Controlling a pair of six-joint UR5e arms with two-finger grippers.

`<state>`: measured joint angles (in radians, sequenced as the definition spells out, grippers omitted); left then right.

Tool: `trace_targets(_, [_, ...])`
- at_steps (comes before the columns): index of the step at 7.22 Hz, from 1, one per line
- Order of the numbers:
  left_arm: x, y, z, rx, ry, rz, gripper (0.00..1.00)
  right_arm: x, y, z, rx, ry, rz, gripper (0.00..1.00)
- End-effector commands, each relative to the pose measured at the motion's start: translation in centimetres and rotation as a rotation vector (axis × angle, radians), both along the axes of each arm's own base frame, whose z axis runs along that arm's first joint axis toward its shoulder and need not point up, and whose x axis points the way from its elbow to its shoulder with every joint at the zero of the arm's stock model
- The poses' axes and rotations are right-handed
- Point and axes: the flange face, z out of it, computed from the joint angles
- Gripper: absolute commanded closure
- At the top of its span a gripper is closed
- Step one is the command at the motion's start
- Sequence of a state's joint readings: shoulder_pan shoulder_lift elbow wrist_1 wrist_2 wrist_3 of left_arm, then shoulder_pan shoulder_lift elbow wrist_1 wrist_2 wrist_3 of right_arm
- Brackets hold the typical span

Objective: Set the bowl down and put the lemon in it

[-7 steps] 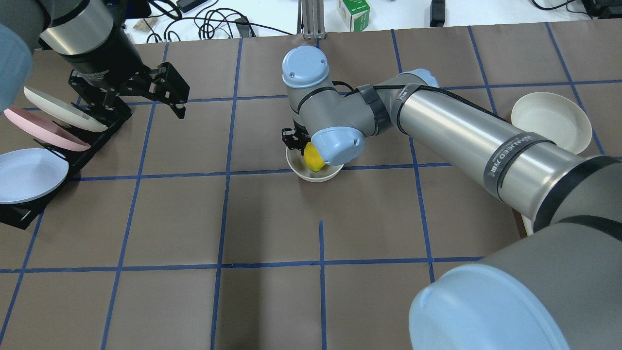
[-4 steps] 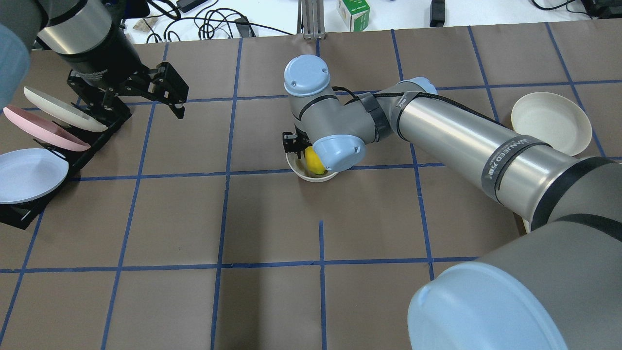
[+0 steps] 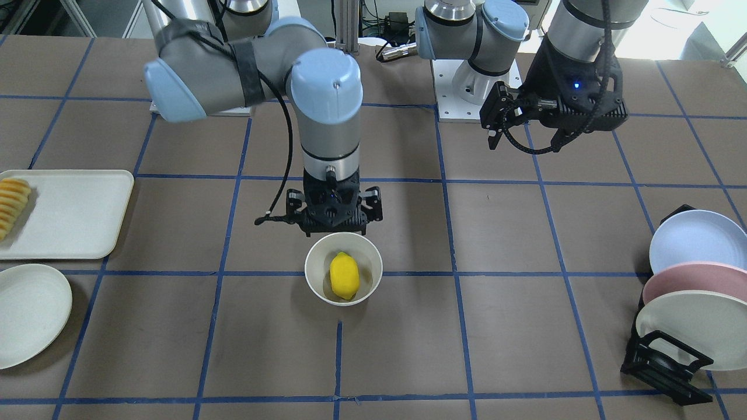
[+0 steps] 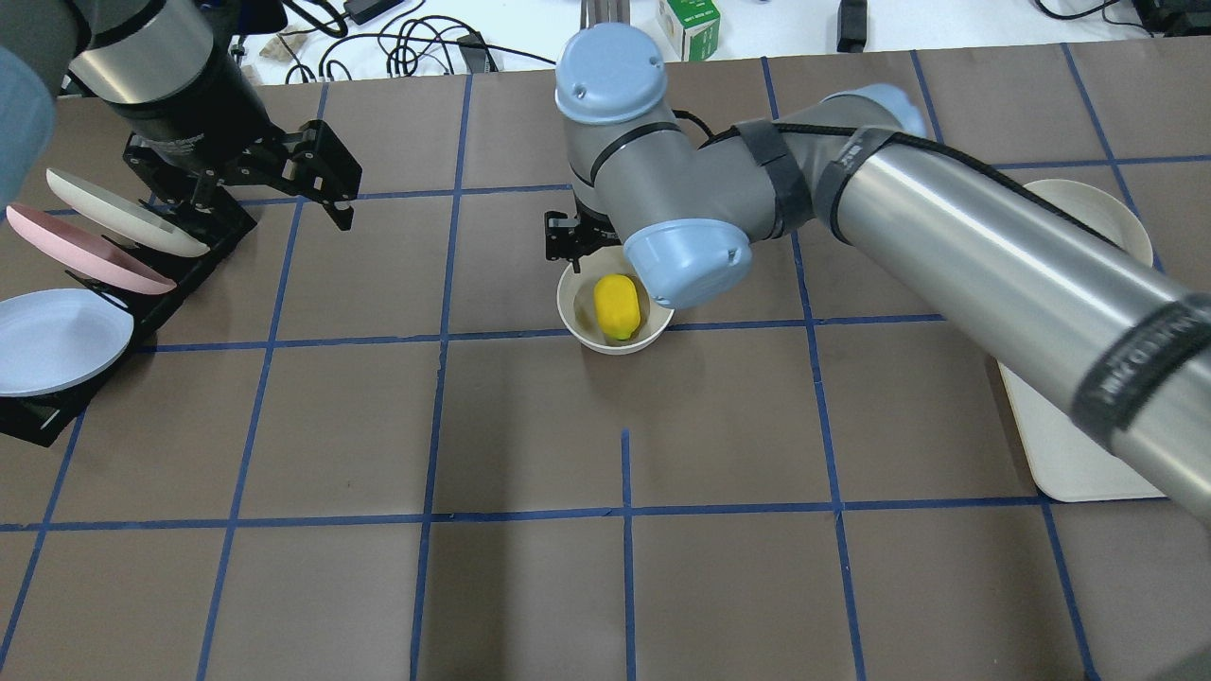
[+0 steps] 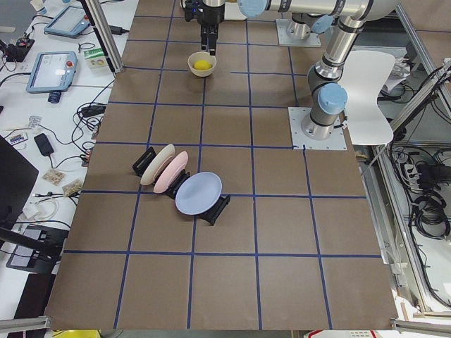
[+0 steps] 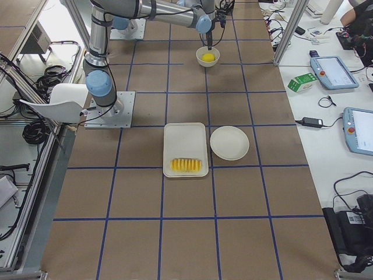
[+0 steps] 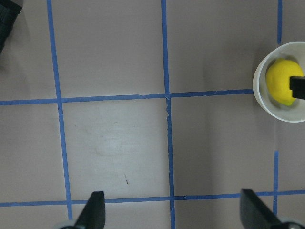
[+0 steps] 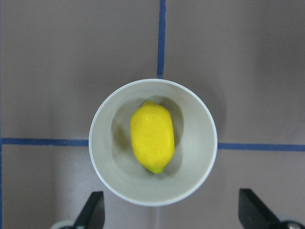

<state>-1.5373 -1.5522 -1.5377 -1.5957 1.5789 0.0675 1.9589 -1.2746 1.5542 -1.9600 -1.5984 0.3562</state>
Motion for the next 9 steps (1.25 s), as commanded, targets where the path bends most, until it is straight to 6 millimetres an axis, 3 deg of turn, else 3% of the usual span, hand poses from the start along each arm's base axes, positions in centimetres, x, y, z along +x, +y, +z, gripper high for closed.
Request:
trace_targets(1, [0.2,-0.2,0.4,-0.007,0.003,0.006,0.0,-3.1,5.5,9.0,-0.013,-0.005,-0.013,0.0])
trace_targets(3, [0.4,-1.4,0.6,-0.013,0.005,0.008,0.0,-4.1,6.9,10.3,0.027,0.009,-0.025,0.0])
trace_targets(4, [0.5,-2.0,1.3,-0.025,0.004,0.009,0.0,-5.8,6.1,10.9,0.02,0.02,-0.048,0.0])
trace_targets(5, [0.4,-2.0,0.7,-0.006,0.011,0.009,0.0,-9.4,4.4,11.4,0.019,0.016,-0.04,0.0])
trace_targets(7, [0.3,-2.1,0.5,-0.001,0.013,0.008,0.0,-17.1,2.9,12.9,0.037,0.043,0.044,0.0])
trace_targets(8, [0.3,-2.1,0.4,0.0,0.014,0.008,0.0,-19.1,2.6,13.3,0.034,0.039,0.028,0.0])
trace_targets(9, [0.2,-1.9,0.6,-0.003,0.013,0.006,0.0,-19.2,2.9,13.2,0.039,0.037,0.028,0.0])
